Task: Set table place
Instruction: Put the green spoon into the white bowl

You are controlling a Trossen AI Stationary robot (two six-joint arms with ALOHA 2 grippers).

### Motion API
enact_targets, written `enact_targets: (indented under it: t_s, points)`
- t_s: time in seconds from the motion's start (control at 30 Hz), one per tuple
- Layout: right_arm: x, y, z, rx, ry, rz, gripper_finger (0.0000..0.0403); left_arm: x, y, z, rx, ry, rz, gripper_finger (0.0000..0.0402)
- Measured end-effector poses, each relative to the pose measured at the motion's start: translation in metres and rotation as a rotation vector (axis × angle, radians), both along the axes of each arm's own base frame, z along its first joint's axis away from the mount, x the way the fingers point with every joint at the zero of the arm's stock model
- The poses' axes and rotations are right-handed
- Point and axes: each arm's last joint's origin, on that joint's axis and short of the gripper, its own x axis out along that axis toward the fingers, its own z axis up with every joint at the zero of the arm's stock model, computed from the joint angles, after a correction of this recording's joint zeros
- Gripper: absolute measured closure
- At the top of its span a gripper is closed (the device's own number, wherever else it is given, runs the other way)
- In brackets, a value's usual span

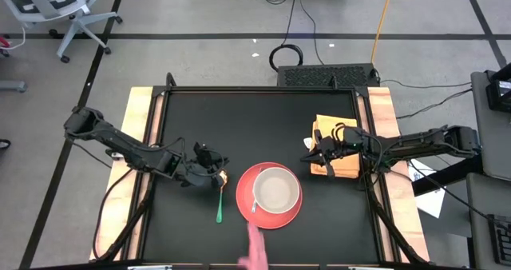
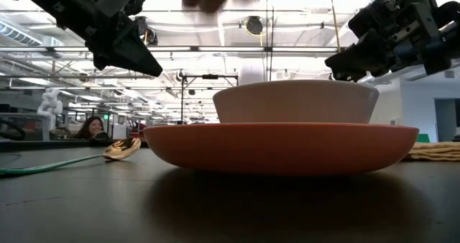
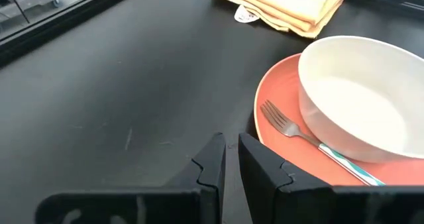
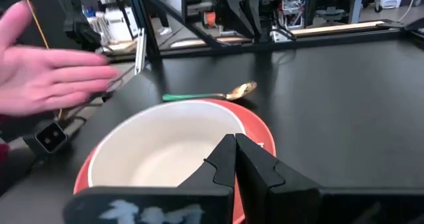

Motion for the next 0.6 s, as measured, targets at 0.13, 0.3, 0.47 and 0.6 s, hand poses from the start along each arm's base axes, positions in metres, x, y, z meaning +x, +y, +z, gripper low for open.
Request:
enact_targets:
  t_s: [0.13, 0.3, 0.47, 0.6]
  points:
    - [-0.001, 0.000, -0.004, -0.012, 0.040, 0.004, 0.0403, 0.000, 0.000, 0.000, -0.002, 0.001, -0.003, 0.0355]
    - [-0.002, 0.000, -0.009, -0.021, 0.093, 0.008, 0.0403, 0.000, 0.000, 0.000, -0.002, 0.000, -0.003, 0.0355]
    - [-0.003, 0.000, -0.011, -0.017, 0.105, 0.008, 0.0403, 0.000, 0.000, 0.000, -0.003, 0.000, -0.003, 0.0355]
    - [-0.003, 0.000, -0.012, -0.013, 0.126, 0.008, 0.0403, 0.000, 0.000, 0.000, -0.002, 0.000, -0.003, 0.0355]
